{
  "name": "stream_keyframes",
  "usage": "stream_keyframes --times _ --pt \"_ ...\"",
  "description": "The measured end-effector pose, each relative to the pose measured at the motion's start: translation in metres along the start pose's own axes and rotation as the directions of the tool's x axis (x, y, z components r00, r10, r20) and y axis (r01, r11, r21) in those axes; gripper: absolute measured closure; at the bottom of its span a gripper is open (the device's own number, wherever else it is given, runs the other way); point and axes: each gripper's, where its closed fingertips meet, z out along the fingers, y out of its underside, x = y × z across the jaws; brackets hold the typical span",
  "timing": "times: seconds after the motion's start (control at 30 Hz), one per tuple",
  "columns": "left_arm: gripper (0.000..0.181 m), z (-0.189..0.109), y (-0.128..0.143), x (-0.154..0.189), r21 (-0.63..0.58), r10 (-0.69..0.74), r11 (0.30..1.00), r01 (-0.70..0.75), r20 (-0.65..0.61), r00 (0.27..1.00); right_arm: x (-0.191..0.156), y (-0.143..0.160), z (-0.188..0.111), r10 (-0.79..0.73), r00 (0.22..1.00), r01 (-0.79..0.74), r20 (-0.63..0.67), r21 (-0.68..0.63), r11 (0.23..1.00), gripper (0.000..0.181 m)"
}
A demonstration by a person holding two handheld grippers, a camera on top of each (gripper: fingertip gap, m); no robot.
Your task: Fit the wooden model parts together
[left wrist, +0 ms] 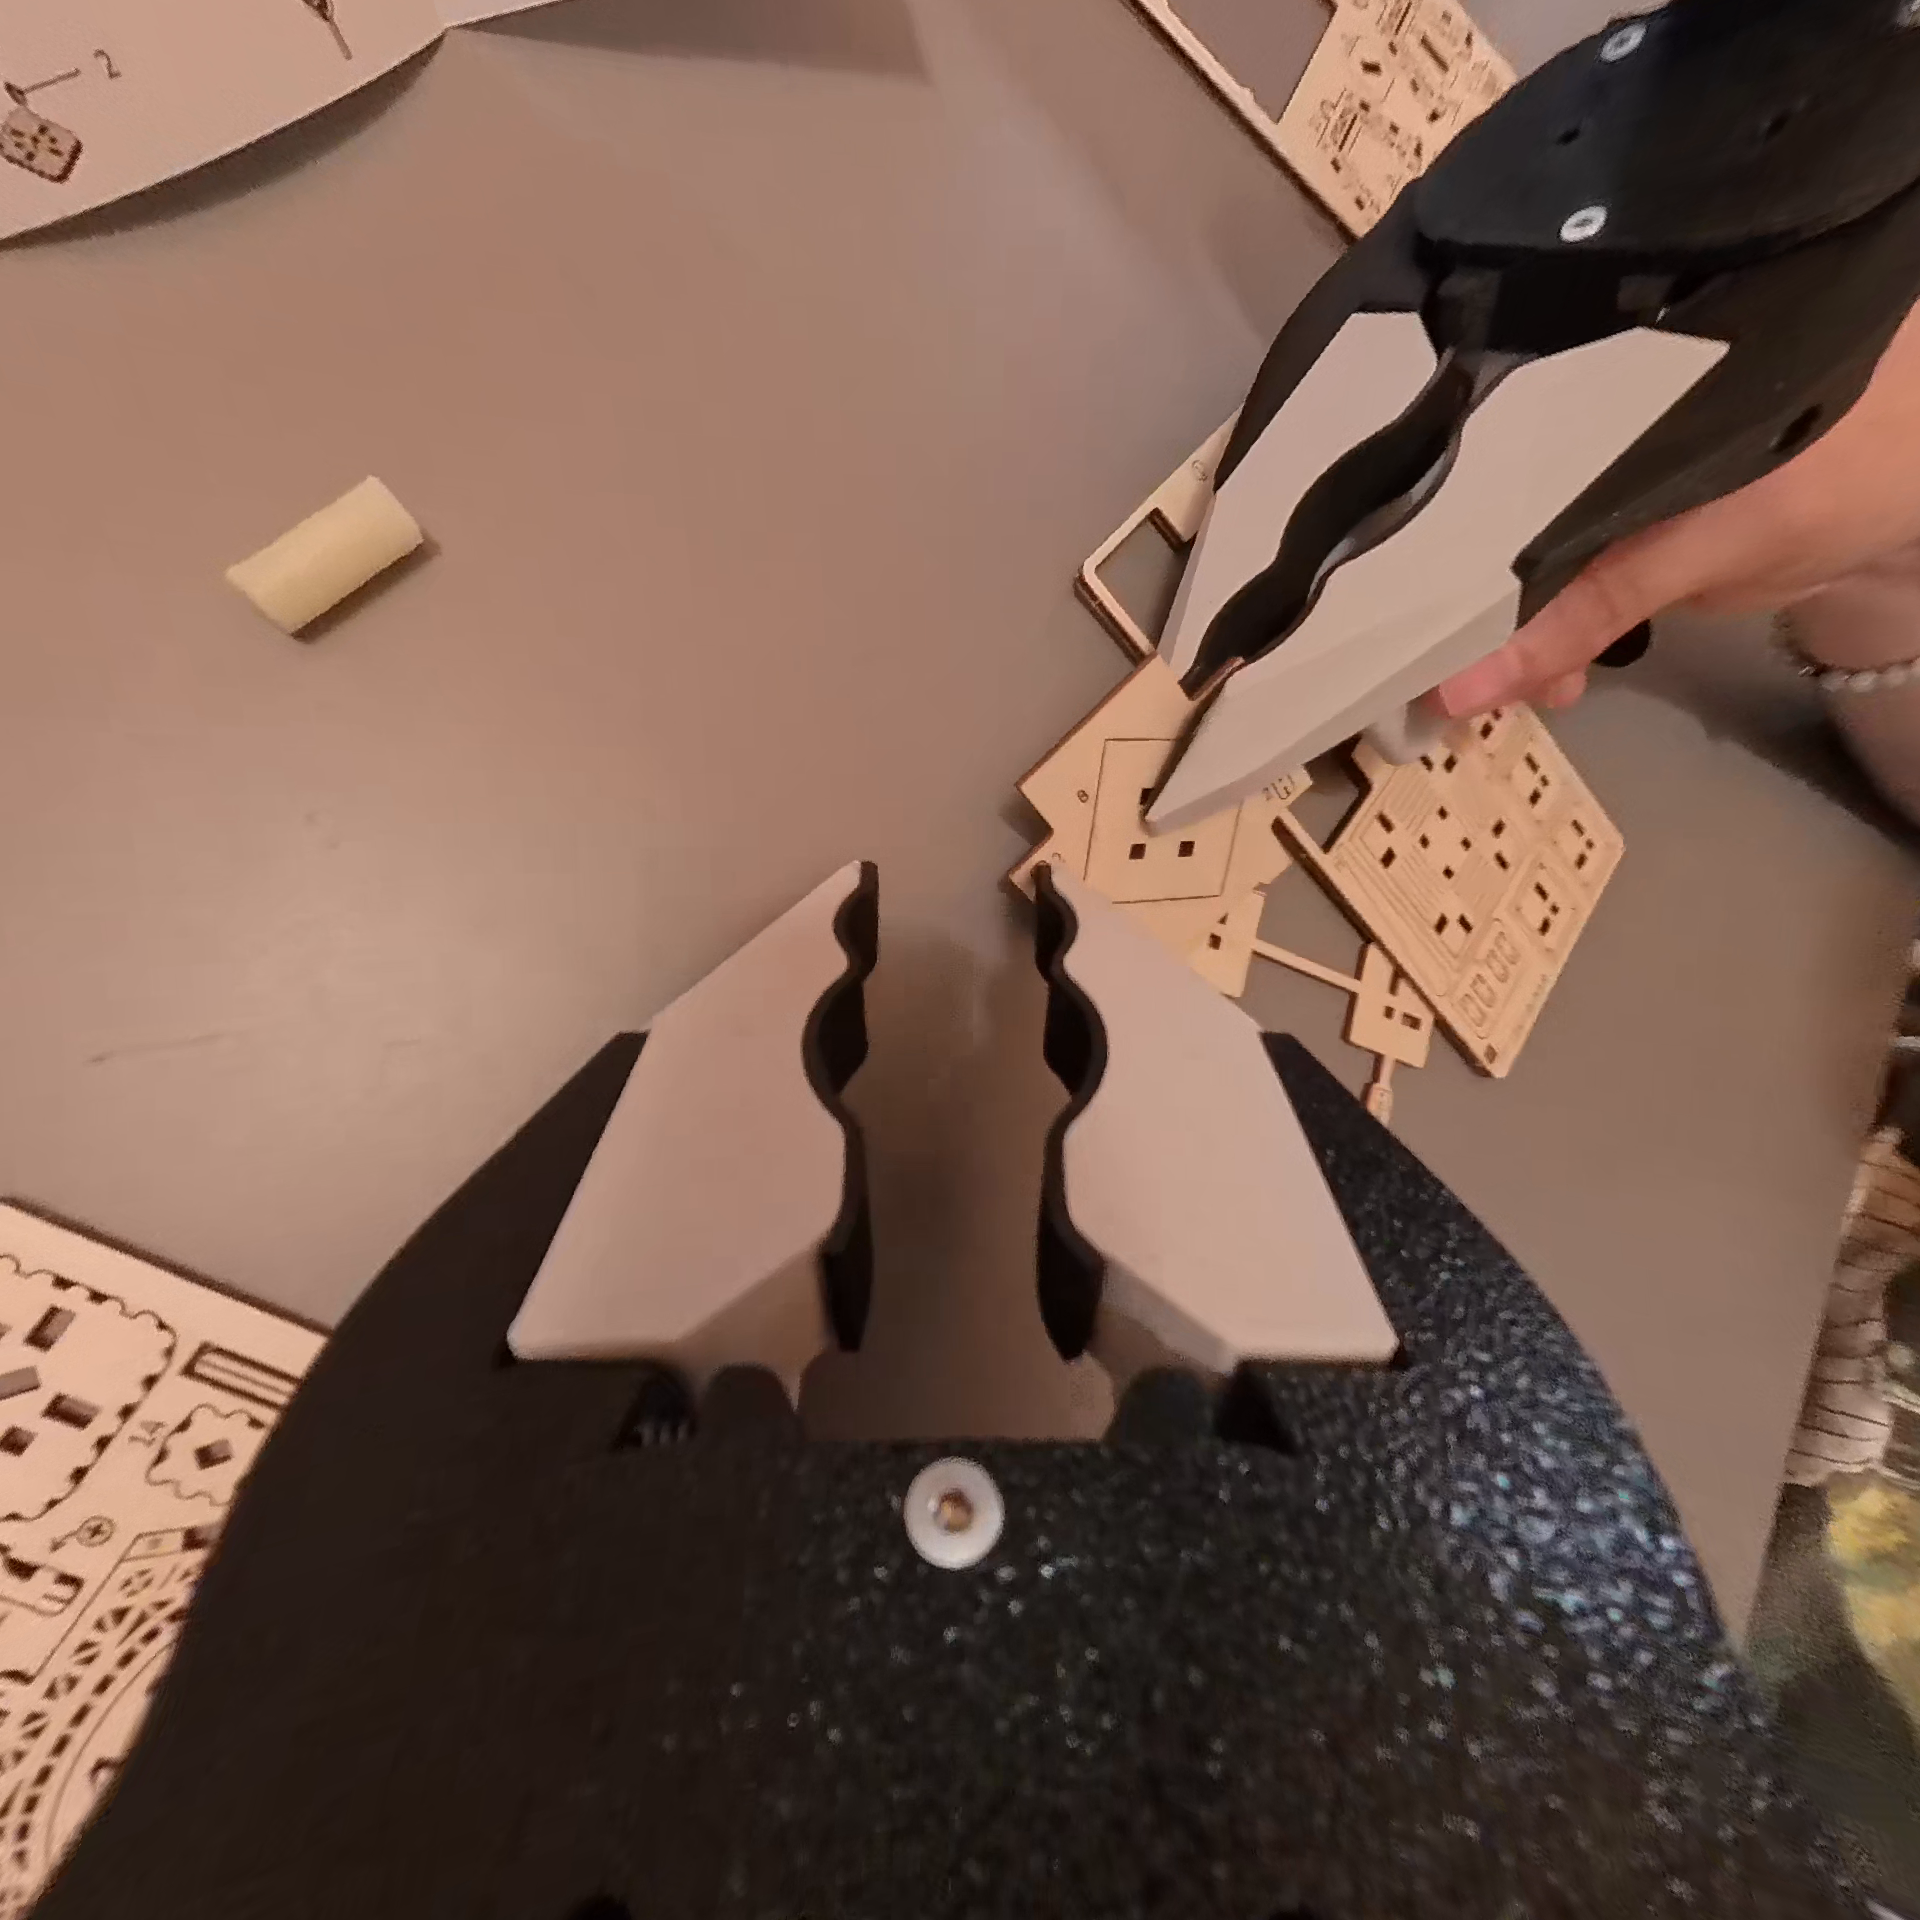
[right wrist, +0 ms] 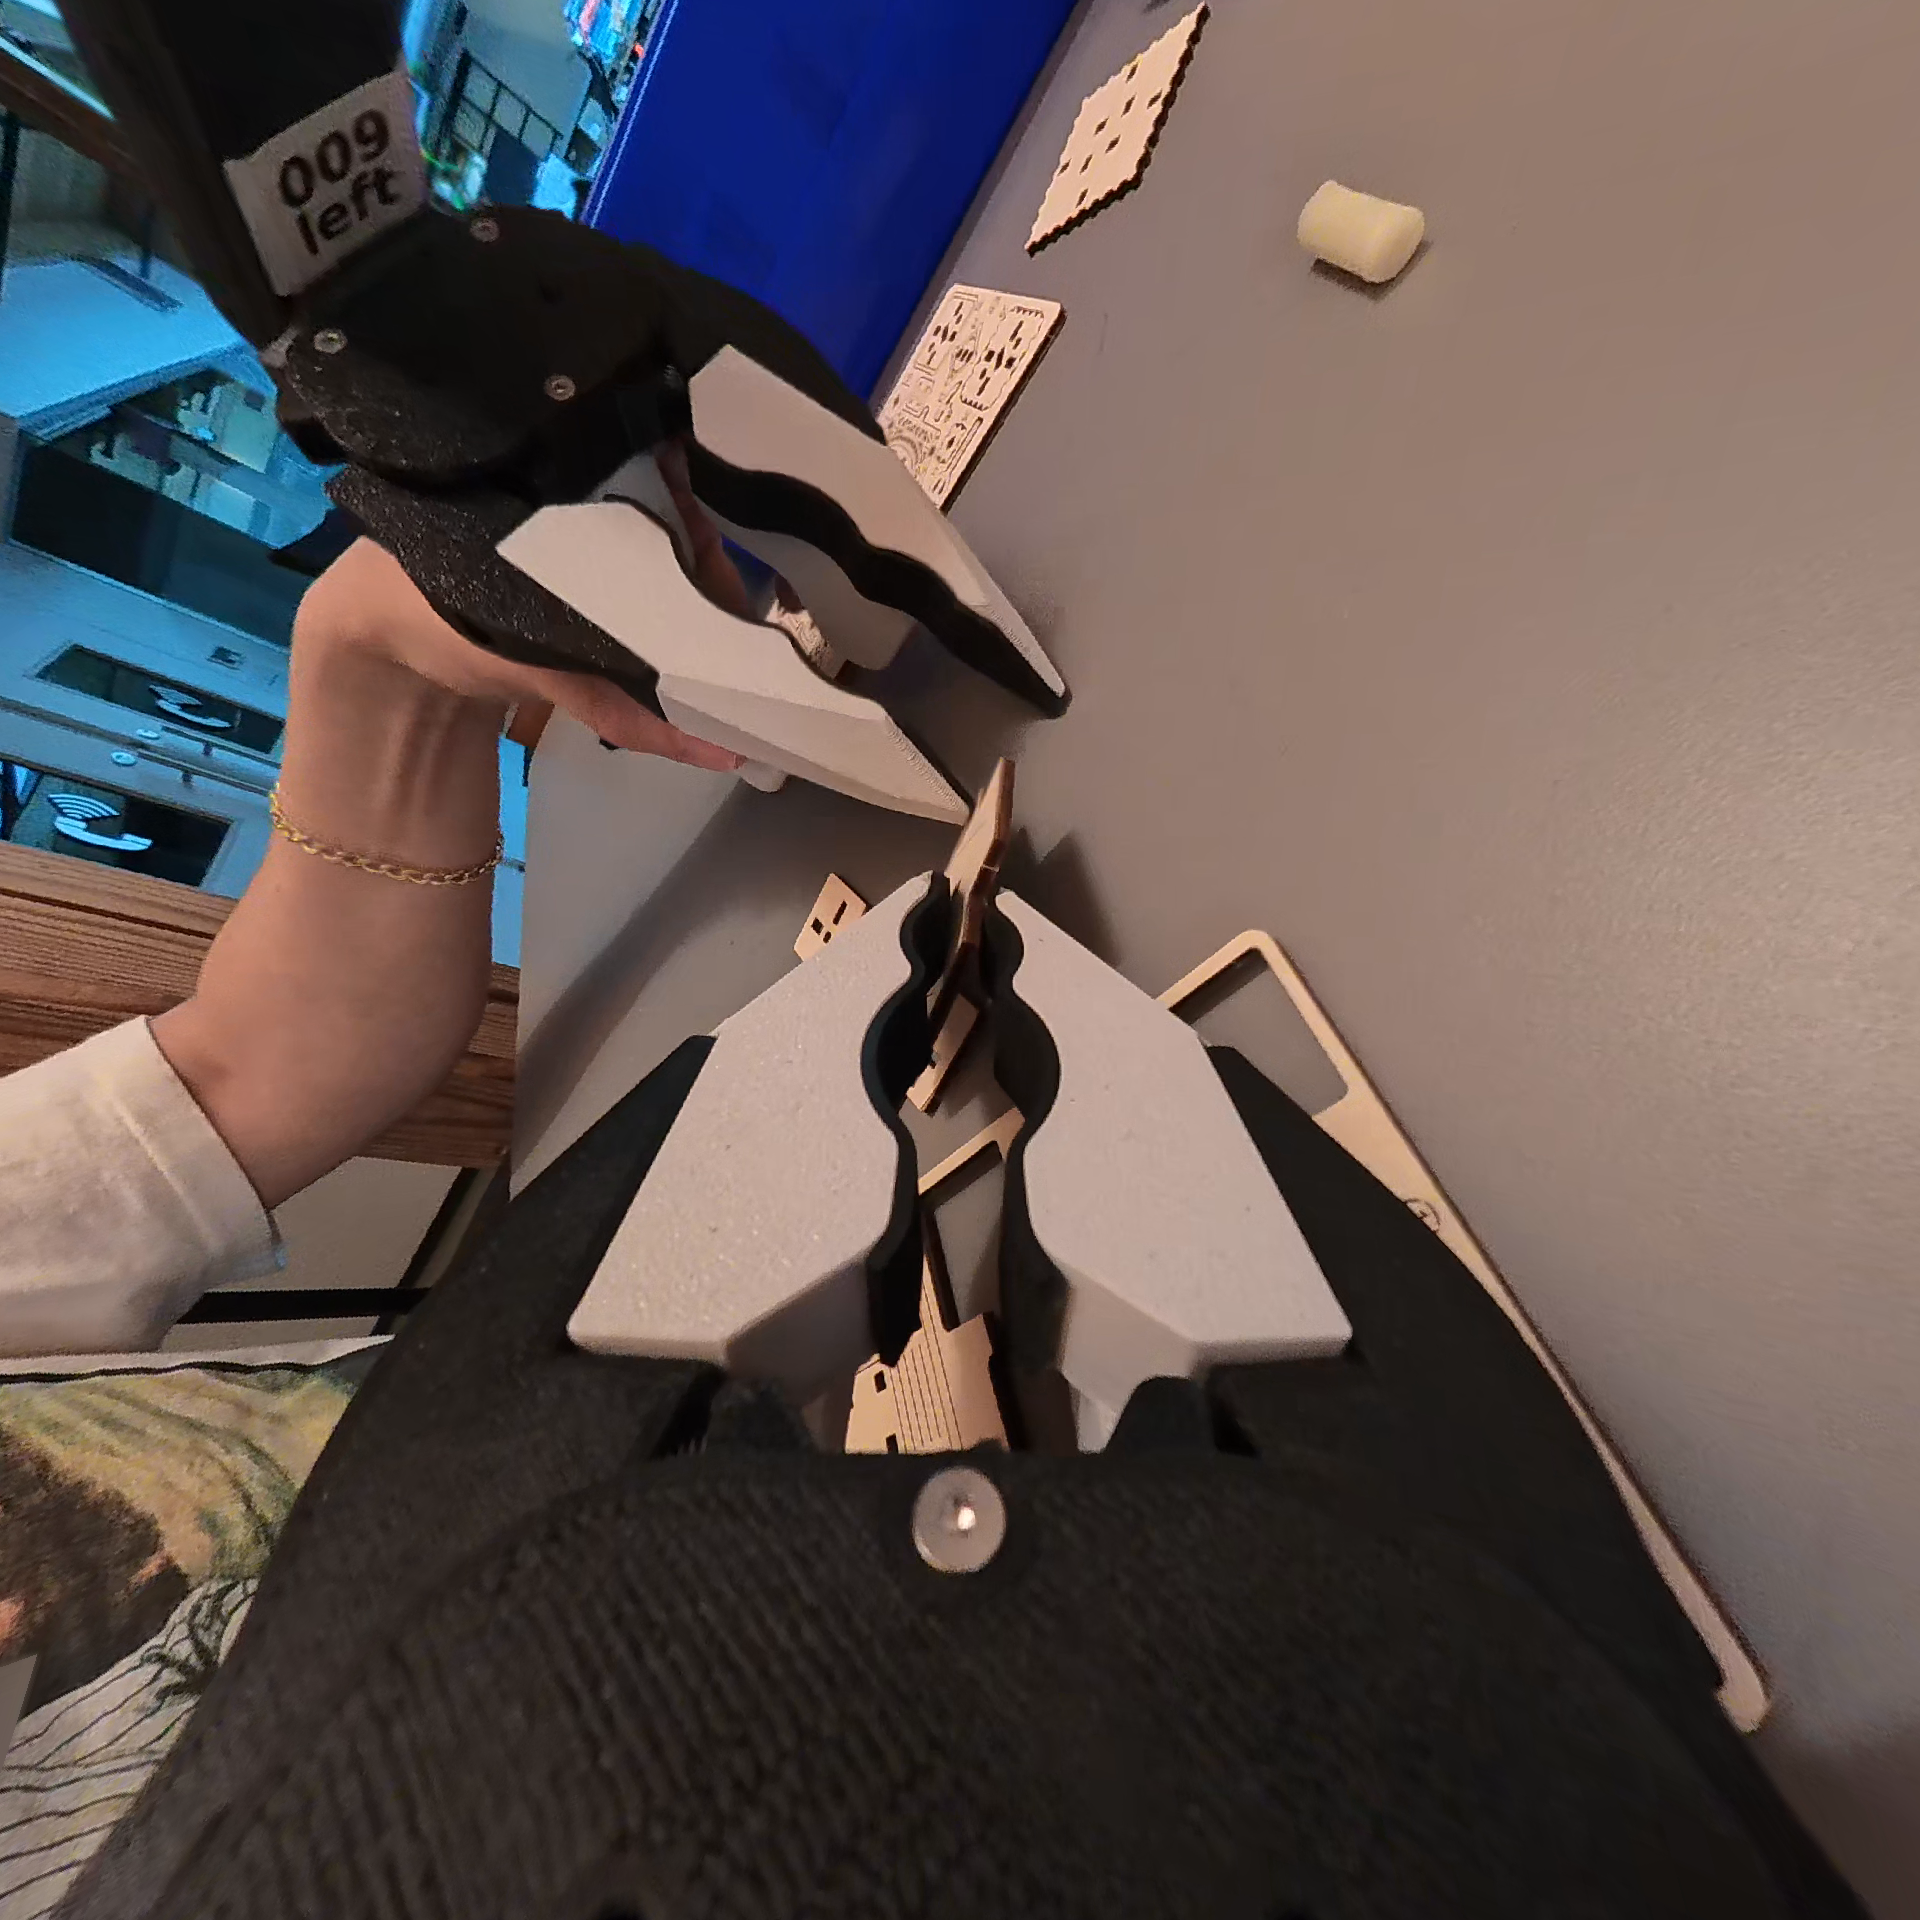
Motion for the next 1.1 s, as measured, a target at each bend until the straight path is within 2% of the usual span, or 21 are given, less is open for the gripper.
stream_keyframes --times 0.23,0.4,0.57,0.7,0.8,0.9,0.97,1.03,1.1 --pt "0.156 0.003 0.000 -0.002 -0.095 0.086 0.992 -0.081 0.048 0.995 0.001 0.000 0.001 -0.001 1.000 0.001 -0.009 -0.008 1.000 0.177" --pt "0.159 0.006 0.000 -0.001 -0.152 0.198 0.972 -0.180 0.108 0.974 0.002 0.000 0.001 0.003 1.000 -0.003 -0.016 -0.008 1.000 0.175" --pt "0.159 0.006 0.000 0.001 -0.154 0.195 0.971 -0.183 0.068 0.978 0.001 0.000 0.001 -0.003 1.000 0.003 -0.014 -0.006 1.000 0.175" --pt "0.147 -0.009 0.001 0.006 -0.062 0.075 0.995 -0.078 -0.037 0.996 -0.008 0.002 0.000 -0.023 0.999 0.023 0.048 -0.007 1.000 0.180" --pt "0.156 -0.024 -0.005 0.023 0.077 0.055 0.996 -0.043 -0.156 0.986 -0.018 -0.001 -0.005 -0.043 0.993 0.041 0.112 0.026 0.999 0.180" --pt "0.156 -0.028 -0.004 0.037 0.152 0.037 0.988 0.002 -0.253 0.967 -0.036 -0.007 -0.013 -0.098 0.972 0.081 0.214 0.087 0.993 0.180" --pt "0.166 -0.030 -0.005 0.047 0.201 0.046 0.979 0.022 -0.326 0.944 -0.041 -0.009 -0.017 -0.135 0.961 0.111 0.240 0.110 0.988 0.180" --pt "0.179 -0.032 -0.007 0.054 0.253 0.070 0.967 0.024 -0.358 0.931 -0.041 -0.014 -0.021 -0.161 0.959 0.130 0.233 0.143 0.981 0.180" --pt "0.180 -0.035 -0.011 0.058 0.295 0.094 0.955 0.020 -0.367 0.925 -0.044 -0.017 -0.024 -0.164 0.952 0.124 0.258 0.165 0.979 0.180"
